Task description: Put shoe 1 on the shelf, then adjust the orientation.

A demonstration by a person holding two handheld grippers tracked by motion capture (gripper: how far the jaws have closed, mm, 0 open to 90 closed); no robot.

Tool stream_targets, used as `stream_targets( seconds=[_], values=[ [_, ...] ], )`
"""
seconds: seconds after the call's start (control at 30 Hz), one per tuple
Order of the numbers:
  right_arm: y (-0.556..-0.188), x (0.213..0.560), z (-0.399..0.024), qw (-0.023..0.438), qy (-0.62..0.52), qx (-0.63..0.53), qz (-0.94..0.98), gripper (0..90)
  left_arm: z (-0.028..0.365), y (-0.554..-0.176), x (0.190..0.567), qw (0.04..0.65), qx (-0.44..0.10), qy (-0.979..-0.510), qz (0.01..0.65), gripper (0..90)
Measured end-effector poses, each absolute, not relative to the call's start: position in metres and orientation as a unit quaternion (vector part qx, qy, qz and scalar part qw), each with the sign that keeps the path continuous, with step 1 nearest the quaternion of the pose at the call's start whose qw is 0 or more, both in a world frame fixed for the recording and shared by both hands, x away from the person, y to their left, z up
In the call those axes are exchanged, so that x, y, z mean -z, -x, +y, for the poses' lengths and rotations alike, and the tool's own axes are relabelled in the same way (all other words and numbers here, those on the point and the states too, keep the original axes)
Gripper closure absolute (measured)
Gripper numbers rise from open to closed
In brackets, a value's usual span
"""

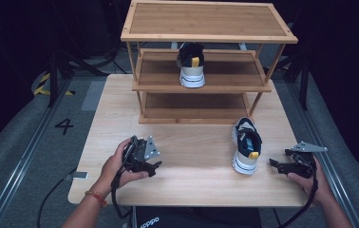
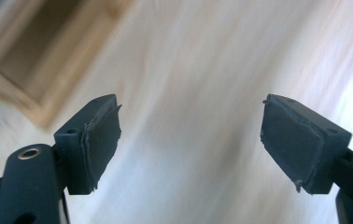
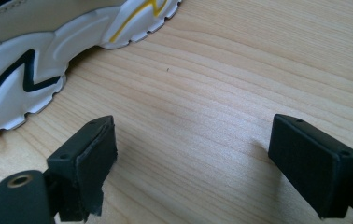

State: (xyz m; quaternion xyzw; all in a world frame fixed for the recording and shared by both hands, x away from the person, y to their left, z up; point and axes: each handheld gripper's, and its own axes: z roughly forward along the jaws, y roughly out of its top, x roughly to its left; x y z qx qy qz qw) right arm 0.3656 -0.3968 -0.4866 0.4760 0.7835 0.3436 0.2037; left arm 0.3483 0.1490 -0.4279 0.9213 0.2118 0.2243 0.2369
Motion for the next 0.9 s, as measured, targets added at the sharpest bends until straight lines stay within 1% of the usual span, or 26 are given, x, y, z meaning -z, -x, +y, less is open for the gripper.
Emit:
stream_targets(
  seconds=[0.1, 0.13, 0.23, 0.33, 0.47, 0.57, 0.6, 0.67, 0.7, 0.9],
  values=[
    [-0.367, 0.484, -0.396, 0.198, -0.471, -0.335, 0.792, 17.7, 0.162, -0.343, 0.442, 0.241, -0.202, -0.922, 0.227, 20.7],
    [-0.366, 0.480, -0.396, 0.200, -0.470, -0.323, 0.797, 20.2, 0.170, -0.339, 0.449, 0.242, -0.190, -0.923, 0.232, 20.7],
    [-0.363, 0.474, -0.398, 0.188, -0.460, -0.334, 0.801, 19.8, 0.178, -0.335, 0.456, 0.240, -0.178, -0.925, 0.236, 20.8],
    [-0.357, 0.464, -0.400, 0.194, -0.448, -0.342, 0.803, 21.1, 0.187, -0.333, 0.464, 0.261, -0.161, -0.918, 0.252, 20.7],
    [-0.349, 0.448, -0.400, 0.187, -0.423, -0.362, 0.809, 21.1, 0.197, -0.331, 0.469, 0.288, -0.140, -0.906, 0.277, 20.9],
    [-0.343, 0.434, -0.395, 0.192, -0.402, -0.378, 0.812, 22.5, 0.204, -0.331, 0.475, 0.316, -0.123, -0.890, 0.305, 20.0],
    [-0.338, 0.423, -0.387, 0.198, -0.379, -0.380, 0.820, 22.9, 0.207, -0.331, 0.477, 0.325, -0.115, -0.883, 0.318, 18.4],
    [-0.336, 0.420, -0.384, 0.202, -0.370, -0.381, 0.823, 23.0, 0.210, -0.329, 0.481, 0.342, -0.116, -0.874, 0.326, 17.5],
    [-0.332, 0.409, -0.374, 0.202, -0.349, -0.387, 0.829, 23.4, 0.212, -0.328, 0.482, 0.350, -0.122, -0.870, 0.324, 16.7],
    [-0.330, 0.390, -0.349, 0.207, -0.305, -0.379, 0.849, 25.5, 0.212, -0.327, 0.482, 0.347, -0.125, -0.870, 0.328, 16.4]
  ],
)
